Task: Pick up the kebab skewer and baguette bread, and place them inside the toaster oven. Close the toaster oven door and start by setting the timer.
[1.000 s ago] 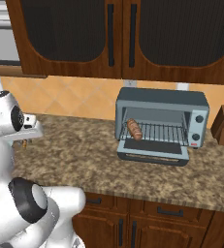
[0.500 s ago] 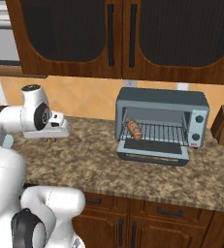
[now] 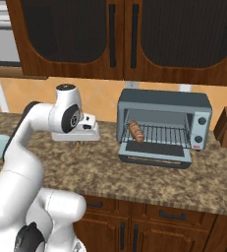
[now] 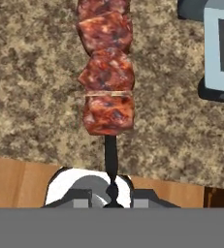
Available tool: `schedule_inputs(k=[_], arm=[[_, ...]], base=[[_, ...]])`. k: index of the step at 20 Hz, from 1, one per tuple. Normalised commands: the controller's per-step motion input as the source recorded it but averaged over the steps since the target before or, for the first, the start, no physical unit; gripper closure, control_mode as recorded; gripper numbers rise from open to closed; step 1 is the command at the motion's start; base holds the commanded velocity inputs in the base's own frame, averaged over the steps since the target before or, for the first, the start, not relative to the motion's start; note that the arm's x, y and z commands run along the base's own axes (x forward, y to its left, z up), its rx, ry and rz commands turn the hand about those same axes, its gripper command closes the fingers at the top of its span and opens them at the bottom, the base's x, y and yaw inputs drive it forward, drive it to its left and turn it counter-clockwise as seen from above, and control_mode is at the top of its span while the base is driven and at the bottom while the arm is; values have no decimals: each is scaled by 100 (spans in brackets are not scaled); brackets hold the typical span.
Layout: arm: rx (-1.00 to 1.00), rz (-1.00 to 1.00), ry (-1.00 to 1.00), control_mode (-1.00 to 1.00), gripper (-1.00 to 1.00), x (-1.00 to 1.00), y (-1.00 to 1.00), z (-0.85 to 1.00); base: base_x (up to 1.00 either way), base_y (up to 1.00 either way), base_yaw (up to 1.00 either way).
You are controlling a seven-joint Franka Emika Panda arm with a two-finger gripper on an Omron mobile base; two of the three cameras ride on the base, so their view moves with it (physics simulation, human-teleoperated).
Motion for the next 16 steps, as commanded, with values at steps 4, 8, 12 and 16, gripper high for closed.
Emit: schedule_inputs(k=[4, 8, 12, 16], arm=[[0, 0, 0, -100, 100, 1, -100, 2], [0, 0, 0, -100, 100, 0, -100, 12], [-2, 0, 8, -100, 100, 3, -100, 10], [-8, 4, 4, -100, 100, 4, -100, 2]], base=[[0, 0, 0], [0, 0, 0], [0, 0, 0], [0, 0, 0]])
